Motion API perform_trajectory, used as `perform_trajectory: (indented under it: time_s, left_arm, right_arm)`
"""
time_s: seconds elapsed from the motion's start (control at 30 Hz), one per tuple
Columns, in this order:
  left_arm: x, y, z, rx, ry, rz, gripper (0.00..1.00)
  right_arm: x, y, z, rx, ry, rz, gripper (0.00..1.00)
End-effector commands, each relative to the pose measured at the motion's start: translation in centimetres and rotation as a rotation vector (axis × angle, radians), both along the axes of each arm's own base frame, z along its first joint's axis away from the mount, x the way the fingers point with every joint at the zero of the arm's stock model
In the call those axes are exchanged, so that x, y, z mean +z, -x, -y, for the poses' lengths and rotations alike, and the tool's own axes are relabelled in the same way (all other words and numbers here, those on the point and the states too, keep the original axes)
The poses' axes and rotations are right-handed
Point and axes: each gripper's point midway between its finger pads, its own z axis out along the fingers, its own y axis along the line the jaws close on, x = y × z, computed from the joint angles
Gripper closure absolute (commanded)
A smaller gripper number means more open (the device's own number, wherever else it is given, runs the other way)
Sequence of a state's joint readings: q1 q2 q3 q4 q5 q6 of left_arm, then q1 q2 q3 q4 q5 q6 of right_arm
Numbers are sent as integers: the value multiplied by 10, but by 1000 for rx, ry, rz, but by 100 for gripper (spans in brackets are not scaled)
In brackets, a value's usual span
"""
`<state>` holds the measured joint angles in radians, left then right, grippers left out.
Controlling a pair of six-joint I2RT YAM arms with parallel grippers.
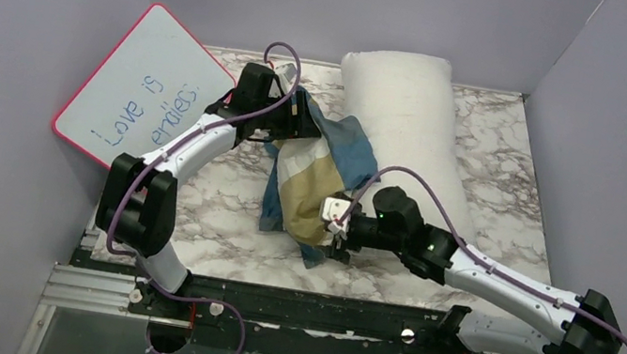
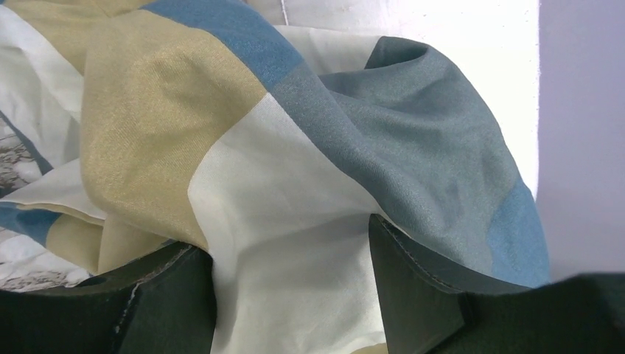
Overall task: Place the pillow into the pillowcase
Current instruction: Pick up the pillowcase from the center of the board.
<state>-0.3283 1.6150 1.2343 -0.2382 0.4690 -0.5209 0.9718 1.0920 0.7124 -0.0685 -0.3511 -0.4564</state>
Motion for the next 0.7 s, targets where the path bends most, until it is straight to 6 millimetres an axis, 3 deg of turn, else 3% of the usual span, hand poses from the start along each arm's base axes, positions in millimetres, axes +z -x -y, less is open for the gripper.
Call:
perform_trajectory:
  time_s: [0.0, 0.13, 0.27, 0.37, 0.47, 0.53, 0.57, 0.67]
  left_arm:
    - [10, 0, 10, -32, 81, 9, 32]
    - [7, -4, 11, -17, 83, 0, 32]
    - [1, -4, 13, -25, 91, -25, 32]
    - [3, -3, 12, -29, 89, -14, 32]
    - [10, -2, 10, -30, 88, 2, 31]
    - [14, -1, 7, -21, 91, 7, 31]
    - [15, 2, 6, -11, 92, 5, 31]
    - [22, 5, -3, 26, 76, 36, 30]
  right_arm:
    - [17, 0, -25, 143, -26, 177, 22]
    - [-27, 6, -30, 149, 140, 203, 22]
    - [-54, 4, -38, 155, 260, 252, 22]
    - [-61, -7, -45, 140, 287, 314, 21]
    - [-56, -44, -48, -5, 270, 496, 22]
    - [-43, -63, -43, -113, 193, 644, 26]
    - [-34, -66, -41, -144, 145, 704, 31]
    - [-11, -75, -40, -238, 92, 685, 77]
